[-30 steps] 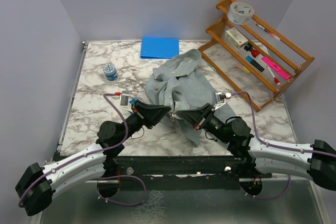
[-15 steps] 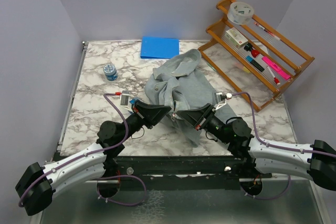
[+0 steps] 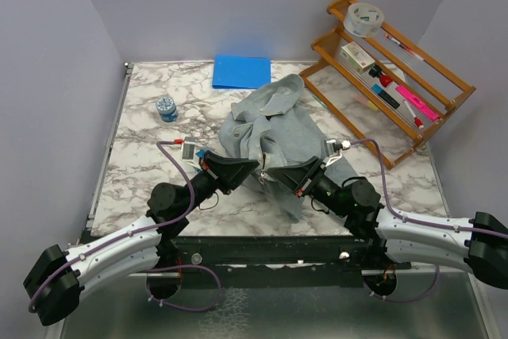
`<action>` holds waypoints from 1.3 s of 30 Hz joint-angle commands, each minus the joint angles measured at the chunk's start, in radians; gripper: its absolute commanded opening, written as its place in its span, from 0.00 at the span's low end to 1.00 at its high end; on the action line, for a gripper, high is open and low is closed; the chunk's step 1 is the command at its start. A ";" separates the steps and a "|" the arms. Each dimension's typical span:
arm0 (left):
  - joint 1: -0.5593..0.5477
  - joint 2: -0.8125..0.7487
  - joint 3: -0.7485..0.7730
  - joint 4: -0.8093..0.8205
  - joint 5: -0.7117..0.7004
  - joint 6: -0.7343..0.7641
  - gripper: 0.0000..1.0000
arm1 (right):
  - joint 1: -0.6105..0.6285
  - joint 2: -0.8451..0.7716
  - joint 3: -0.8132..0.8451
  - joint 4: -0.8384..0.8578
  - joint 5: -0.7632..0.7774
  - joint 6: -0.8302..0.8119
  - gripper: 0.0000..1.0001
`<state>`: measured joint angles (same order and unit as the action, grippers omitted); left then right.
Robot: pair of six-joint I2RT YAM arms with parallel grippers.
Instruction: Zip up the jacket
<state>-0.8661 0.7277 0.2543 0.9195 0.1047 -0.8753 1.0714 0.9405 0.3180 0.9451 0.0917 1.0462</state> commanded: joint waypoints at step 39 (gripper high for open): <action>-0.004 -0.023 -0.001 0.088 -0.064 -0.001 0.00 | -0.053 0.060 0.034 0.123 -0.132 0.008 0.00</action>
<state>-0.8661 0.7147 0.2543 0.9363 0.0628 -0.8749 1.0195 1.0023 0.3420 1.0019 0.0101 1.0546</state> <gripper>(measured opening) 0.030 0.029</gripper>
